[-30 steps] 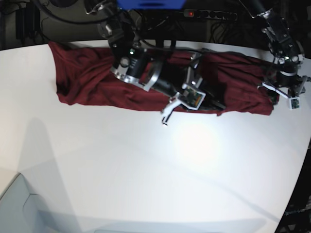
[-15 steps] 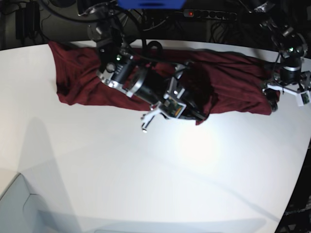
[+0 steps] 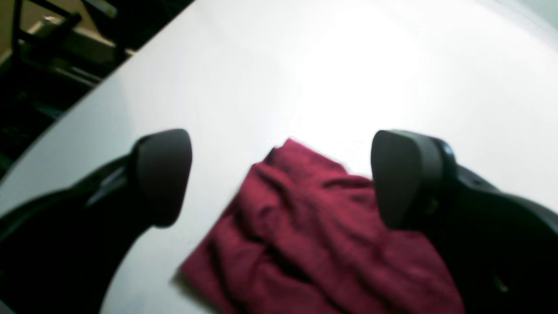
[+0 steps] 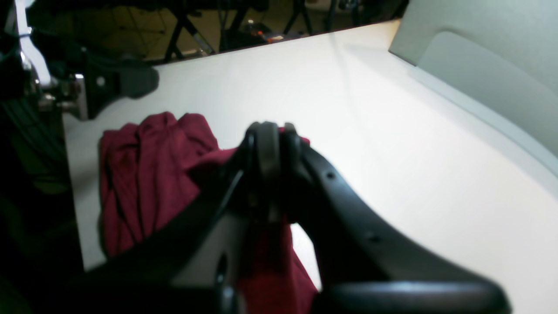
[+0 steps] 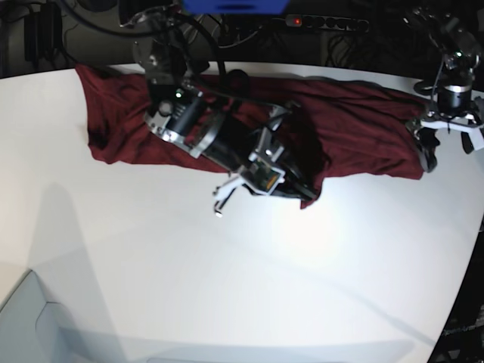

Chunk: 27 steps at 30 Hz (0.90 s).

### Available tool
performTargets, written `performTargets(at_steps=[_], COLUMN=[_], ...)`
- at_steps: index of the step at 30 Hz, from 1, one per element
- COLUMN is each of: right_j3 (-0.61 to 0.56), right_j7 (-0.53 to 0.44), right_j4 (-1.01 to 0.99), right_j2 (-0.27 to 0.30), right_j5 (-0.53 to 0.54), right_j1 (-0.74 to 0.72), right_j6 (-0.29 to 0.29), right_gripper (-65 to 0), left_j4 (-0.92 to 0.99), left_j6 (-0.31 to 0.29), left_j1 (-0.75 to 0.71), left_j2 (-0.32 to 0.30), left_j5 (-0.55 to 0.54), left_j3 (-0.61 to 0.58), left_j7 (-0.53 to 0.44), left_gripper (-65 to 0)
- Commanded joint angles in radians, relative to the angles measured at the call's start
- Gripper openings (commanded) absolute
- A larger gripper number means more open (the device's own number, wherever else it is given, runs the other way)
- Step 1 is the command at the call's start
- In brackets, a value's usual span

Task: Layout the t-shirt on the table in an organized manner, then fold the t-shirt properly
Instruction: 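Grasp the extended sleeve cuff with the right gripper, then move the left gripper over the shirt and grasp the sleeve fabric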

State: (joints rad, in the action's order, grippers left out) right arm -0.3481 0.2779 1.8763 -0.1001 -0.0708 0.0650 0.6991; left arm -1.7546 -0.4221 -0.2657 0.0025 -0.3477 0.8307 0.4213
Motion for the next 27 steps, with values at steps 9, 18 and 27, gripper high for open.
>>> performTargets(at_steps=[9,18,27], right_j3=[-0.007,-0.006,-0.006], right_j7=[-0.033,0.024,0.039], right_j4=[0.041,0.041,0.041], right_j2=[-0.033,-0.033,-0.046], right_j5=[0.026,0.024,0.029], right_j1=[-0.012,-0.095,-0.135], right_j6=[-0.001,-0.001,-0.001], right_gripper=[-65.0,-65.0,-65.0], left_j4=[-0.014,-0.026,-0.014], left_j6=[-0.005,-0.011,-0.120], left_j1=[-0.034,-0.079,-0.063], left_j2=[-0.009,-0.091,-0.105], left_j5=[-0.040,0.109,0.131], left_j3=[-0.204,-0.258,-0.339], left_j7=[-0.029,-0.032,-0.032], left_gripper=[-1.6,-1.6,-1.6])
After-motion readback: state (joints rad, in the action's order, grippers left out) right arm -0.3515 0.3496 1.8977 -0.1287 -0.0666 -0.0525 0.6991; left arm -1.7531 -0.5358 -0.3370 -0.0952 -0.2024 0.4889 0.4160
